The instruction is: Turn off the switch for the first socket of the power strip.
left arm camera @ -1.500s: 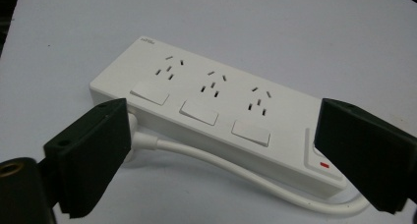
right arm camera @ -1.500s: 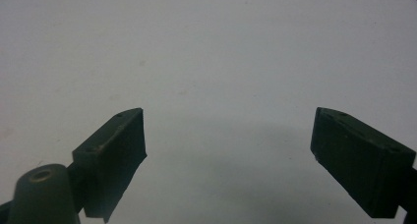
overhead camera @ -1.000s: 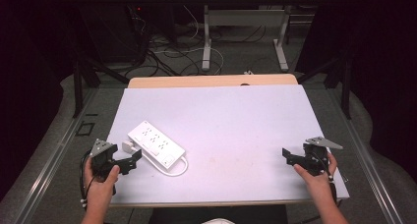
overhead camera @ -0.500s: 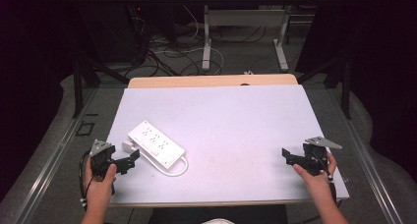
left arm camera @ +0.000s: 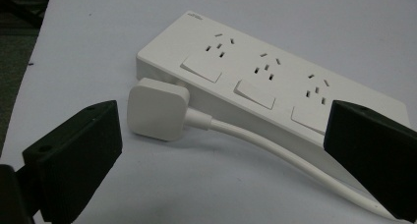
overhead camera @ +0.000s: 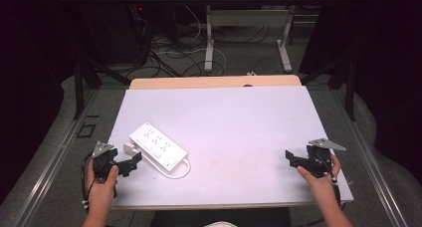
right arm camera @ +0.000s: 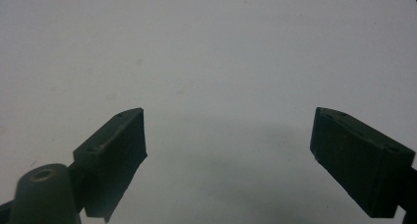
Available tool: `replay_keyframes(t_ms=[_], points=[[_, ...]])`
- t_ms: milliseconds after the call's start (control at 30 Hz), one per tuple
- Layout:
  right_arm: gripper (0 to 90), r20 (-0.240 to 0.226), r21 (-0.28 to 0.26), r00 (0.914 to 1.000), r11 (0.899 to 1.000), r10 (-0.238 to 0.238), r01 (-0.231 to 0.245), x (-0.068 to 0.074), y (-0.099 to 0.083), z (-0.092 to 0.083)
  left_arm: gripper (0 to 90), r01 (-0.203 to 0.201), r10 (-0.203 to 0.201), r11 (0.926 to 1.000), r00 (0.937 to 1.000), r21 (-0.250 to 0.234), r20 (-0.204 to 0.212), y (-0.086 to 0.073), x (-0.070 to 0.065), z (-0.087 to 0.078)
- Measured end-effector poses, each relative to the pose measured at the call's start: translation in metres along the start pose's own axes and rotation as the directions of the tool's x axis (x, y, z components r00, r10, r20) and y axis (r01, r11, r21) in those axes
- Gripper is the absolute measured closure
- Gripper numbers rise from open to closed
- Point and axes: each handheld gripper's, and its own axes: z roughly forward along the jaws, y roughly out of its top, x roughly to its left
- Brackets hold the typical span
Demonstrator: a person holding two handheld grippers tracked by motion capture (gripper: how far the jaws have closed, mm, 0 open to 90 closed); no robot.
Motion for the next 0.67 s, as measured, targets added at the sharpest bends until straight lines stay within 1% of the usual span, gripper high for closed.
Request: replay_keyframes(t_ms=[100,167,200,300,400,433,600,633,667], points=[[13.0,-0.001,0.000,1.0000,1.000,0.000,0.000,-0.0001,0.0000,0.0001,1.0,0.002,-0.002,1.0000,1.0000,-0.001,-0.001,-0.0001,-0.0001,0.0012],[13.0,0.005,-0.007,0.9999,1.000,-0.011,0.011,-0.0013,-0.0004,0.0010,1.0,0.004,-0.004,1.0000,1.0000,0.001,-0.002,-0.0001,0.0000,0.0018],[13.0,0.006,-0.009,1.0000,1.000,-0.001,0.001,-0.0007,-0.0004,0.0013,1.0,0.005,-0.005,1.0000,1.0000,0.003,-0.002,-0.0001,0.0001,0.0020],[13.1,0.005,-0.008,1.0000,1.000,-0.004,0.004,-0.0009,-0.0004,0.0014,1.1,0.006,-0.006,0.9999,1.0000,0.010,-0.005,-0.0003,0.0003,0.0025],[13.1,0.004,-0.006,1.0000,1.000,0.002,-0.002,-0.0002,-0.0003,0.0015,1.2,0.006,-0.006,1.0000,0.9999,0.004,-0.010,-0.0005,-0.0001,0.0029],[13.1,-0.004,0.002,1.0000,1.000,0.000,0.000,-0.0005,-0.0002,0.0009,1.2,0.006,-0.006,0.9999,1.0000,0.009,-0.007,-0.0003,0.0000,0.0024],[13.0,-0.003,0.005,1.0000,1.000,0.004,-0.004,-0.0007,-0.0006,0.0021,1.3,0.009,-0.009,0.9999,0.9999,0.006,-0.011,0.0001,0.0002,0.0028],[13.1,-0.003,0.002,1.0000,1.000,-0.009,0.009,-0.0020,-0.0008,0.0026,1.2,0.008,-0.008,1.0000,0.9999,0.006,-0.011,0.0004,0.0003,0.0028],[13.1,-0.001,0.003,1.0000,1.000,-0.006,0.006,-0.0020,-0.0009,0.0027,1.3,0.007,-0.007,0.9999,0.9999,0.007,-0.011,0.0007,0.0002,0.0029]])
